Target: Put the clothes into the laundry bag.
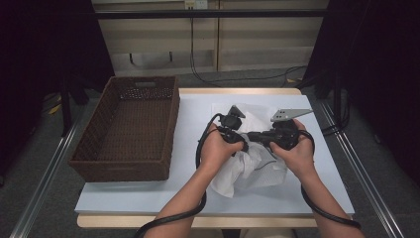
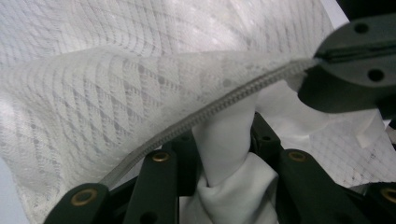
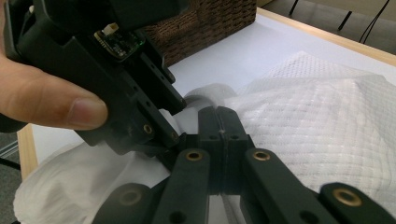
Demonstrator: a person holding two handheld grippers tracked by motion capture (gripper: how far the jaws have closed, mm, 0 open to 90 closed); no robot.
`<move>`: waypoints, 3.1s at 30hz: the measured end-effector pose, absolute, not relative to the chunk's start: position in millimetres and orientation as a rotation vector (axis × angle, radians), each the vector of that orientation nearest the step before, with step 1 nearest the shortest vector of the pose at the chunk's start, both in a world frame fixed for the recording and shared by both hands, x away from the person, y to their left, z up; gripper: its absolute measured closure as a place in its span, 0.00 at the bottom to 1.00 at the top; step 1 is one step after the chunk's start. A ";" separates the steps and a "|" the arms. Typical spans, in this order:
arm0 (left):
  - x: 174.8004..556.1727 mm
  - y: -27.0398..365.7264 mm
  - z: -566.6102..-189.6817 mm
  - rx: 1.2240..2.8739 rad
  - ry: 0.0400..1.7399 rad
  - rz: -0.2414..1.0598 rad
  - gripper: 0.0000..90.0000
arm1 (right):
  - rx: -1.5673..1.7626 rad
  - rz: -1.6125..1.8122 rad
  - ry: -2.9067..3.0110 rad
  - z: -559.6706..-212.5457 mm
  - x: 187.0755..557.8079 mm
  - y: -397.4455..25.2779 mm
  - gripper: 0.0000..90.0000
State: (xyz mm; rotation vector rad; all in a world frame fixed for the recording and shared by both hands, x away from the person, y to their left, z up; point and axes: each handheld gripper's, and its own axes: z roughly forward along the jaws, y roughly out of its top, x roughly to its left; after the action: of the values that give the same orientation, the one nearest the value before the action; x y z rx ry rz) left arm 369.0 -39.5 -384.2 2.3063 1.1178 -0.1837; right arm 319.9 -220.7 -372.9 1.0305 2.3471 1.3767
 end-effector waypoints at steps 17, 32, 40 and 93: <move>371.6 -42.9 -391.7 2.279 1.127 -0.178 0.76 | 1.025 1.365 2.351 -373.1 319.2 -219.0 1.00; 373.1 -47.8 -397.3 2.270 1.124 -0.148 0.74 | 1.030 1.358 2.361 -376.3 320.7 -218.8 1.00; 376.2 -48.6 -399.7 2.263 1.120 -0.134 0.72 | 1.033 1.349 2.368 -376.8 320.4 -218.5 1.00; 347.1 -32.7 -402.9 2.335 1.026 -0.075 0.11 | 1.085 1.322 2.363 -385.1 325.0 -224.2 1.00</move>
State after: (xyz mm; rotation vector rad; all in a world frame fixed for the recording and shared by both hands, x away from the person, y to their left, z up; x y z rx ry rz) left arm 347.1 -32.7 -402.9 2.3352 1.0260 -0.0748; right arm 325.0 -224.2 -385.1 1.0848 2.3629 1.3216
